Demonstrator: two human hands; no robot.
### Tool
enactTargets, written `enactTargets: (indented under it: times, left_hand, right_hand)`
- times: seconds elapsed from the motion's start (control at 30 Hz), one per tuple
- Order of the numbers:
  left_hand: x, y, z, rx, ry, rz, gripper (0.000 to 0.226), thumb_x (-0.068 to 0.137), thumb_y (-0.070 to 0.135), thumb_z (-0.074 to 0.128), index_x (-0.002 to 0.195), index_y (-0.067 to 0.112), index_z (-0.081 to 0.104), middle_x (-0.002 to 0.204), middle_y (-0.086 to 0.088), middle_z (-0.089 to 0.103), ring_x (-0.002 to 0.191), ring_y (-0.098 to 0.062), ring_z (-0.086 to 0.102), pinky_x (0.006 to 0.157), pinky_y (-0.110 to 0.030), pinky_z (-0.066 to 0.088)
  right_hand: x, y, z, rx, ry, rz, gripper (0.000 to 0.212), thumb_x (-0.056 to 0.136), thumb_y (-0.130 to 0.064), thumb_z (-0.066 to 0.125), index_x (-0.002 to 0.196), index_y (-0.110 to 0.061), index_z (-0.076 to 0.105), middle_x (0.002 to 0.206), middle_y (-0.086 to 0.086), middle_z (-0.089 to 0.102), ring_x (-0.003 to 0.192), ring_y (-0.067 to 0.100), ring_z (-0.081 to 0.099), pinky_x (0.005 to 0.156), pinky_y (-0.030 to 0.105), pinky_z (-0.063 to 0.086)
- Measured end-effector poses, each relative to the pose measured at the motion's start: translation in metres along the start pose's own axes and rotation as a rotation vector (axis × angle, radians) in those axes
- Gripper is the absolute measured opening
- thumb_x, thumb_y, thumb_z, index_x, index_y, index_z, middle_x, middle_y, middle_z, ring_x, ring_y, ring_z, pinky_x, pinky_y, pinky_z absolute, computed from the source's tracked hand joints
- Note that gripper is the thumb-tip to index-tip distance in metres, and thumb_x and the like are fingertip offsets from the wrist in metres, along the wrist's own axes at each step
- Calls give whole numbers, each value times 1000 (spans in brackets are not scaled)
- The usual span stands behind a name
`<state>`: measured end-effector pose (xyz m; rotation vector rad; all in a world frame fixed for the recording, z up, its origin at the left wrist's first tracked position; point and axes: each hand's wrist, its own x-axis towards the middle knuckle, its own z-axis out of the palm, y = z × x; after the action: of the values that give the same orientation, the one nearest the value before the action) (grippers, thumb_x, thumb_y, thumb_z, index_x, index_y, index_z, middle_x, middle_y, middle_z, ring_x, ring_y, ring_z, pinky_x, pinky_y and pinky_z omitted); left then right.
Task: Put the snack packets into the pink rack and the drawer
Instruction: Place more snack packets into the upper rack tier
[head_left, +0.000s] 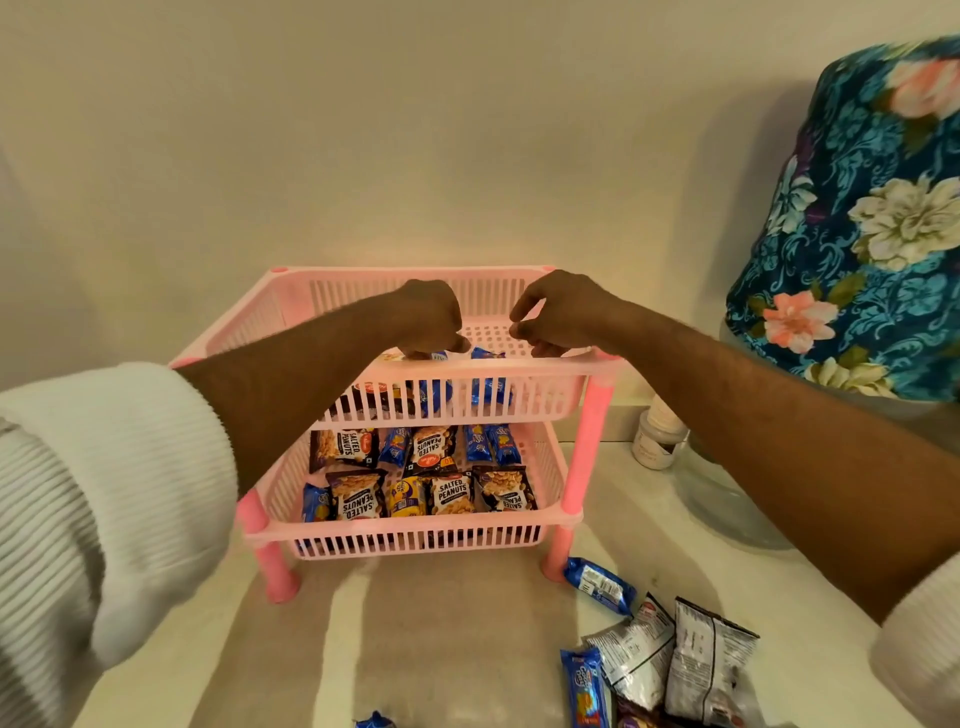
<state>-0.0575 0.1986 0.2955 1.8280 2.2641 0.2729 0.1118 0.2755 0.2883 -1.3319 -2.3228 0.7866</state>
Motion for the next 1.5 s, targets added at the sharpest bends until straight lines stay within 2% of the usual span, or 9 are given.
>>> enactTargets:
  times: [0.2,0.33,0.47,0.57,0.67,0.8,0.93,1.23,1.5]
  left_hand:
    - [-43,9,13,-70,256,158,26,90,37,67,106,16,71,112,-4,70,97,-21,64,82,-29,46]
    - [-81,13,41,-118,557,309,14,91,31,61,94,22,71,93,4,70,88,-19,63,79,-30,46]
    - [-115,19,94,-119,646,445,13,89,30,57,90,24,69,88,8,65,91,-17,52,80,-30,38]
    - [-136,27,147,-223,587,444,11,86,24,61,88,19,71,81,5,65,78,-18,55,74,-30,40]
    - [-147,33,209,-385,382,327,5,86,17,67,85,16,72,77,2,68,67,-14,60,65,-28,48]
    - [-149,38,292,-412,1,85,13,90,29,66,96,17,69,88,2,69,76,-11,63,67,-24,46]
    - [-146,45,346,-436,-197,-121,36,87,46,66,109,17,61,91,2,70,83,-16,65,71,-27,50]
    - [-148,69,388,-425,-222,-243,68,71,52,79,118,13,49,113,-10,66,100,-25,65,73,-30,50]
    - [-154,67,386,-580,-187,-390,62,71,36,80,121,13,51,114,-11,65,97,-24,67,83,-39,59]
  right_hand:
    - [-51,24,-9,-115,317,-188,16,89,-26,74,101,-17,74,100,-2,73,82,12,70,82,33,59]
    - [-93,41,-1,-81,554,-351,8,88,-24,69,93,-20,74,92,-6,72,80,8,65,79,33,59]
    - [-133,78,25,-34,626,-335,9,87,-28,69,91,-20,72,88,-9,68,75,5,63,72,29,58]
    - [-158,119,57,-16,530,-226,7,86,-28,69,87,-22,72,83,-11,69,73,5,63,71,36,58]
    - [-183,166,94,2,333,-84,6,87,-27,68,86,-23,73,83,-10,71,75,8,66,72,36,58]
    - [-207,221,134,-150,54,118,14,84,-31,71,97,-24,70,95,-7,67,92,17,65,71,28,46]
    - [-221,249,165,-358,-73,160,40,85,-33,69,120,-16,61,117,11,58,109,30,59,85,36,49]
    - [-219,250,201,-612,-146,204,44,83,-29,76,121,-9,64,121,17,60,114,33,60,85,39,56]
    - [-212,254,198,-661,-69,115,35,84,-19,73,117,-11,63,111,11,70,103,29,68,80,37,57]
